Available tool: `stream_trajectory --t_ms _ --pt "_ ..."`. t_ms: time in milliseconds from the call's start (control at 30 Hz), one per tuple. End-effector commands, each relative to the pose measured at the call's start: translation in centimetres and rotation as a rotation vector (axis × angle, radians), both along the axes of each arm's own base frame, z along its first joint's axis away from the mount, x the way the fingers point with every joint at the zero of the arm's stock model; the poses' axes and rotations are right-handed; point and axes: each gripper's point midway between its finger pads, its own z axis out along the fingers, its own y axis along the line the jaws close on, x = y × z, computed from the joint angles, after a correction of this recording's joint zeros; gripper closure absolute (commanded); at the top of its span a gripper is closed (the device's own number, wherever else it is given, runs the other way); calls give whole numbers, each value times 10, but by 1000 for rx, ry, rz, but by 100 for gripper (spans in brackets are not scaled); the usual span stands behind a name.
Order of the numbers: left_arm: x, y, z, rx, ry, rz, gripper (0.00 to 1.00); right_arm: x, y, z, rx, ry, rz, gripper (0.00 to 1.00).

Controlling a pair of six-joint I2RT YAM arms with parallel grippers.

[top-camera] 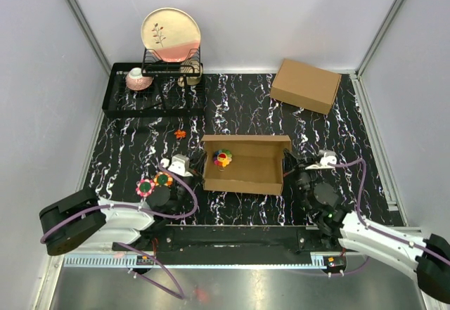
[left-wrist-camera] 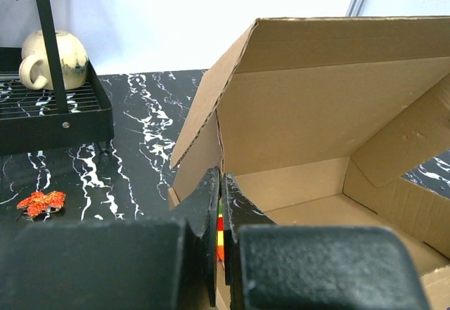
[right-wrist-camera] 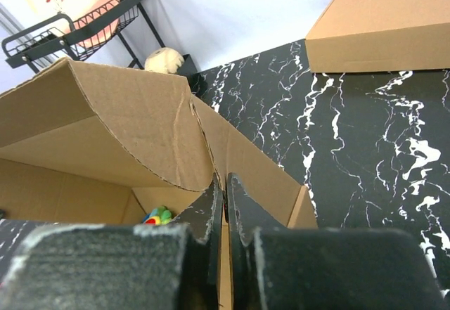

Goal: Fold the paper box

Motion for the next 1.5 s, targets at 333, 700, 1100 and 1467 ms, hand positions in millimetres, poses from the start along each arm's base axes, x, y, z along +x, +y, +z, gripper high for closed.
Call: stream_trajectory --t_ms 333,700,1100,1467 --pt "-25 25 18 -183 -58 11 100 -13 8 -44 -15 162 62 100" --pt "-28 23 12 -133 -58 11 100 -13 -1 -43 -5 188 -15 60" --pt "-27 25 5 -115 -45 22 100 -32 -43 55 62 40 -47 42" --pt "-27 24 -11 -76 -13 22 100 -40 -38 132 152 -143 25 32"
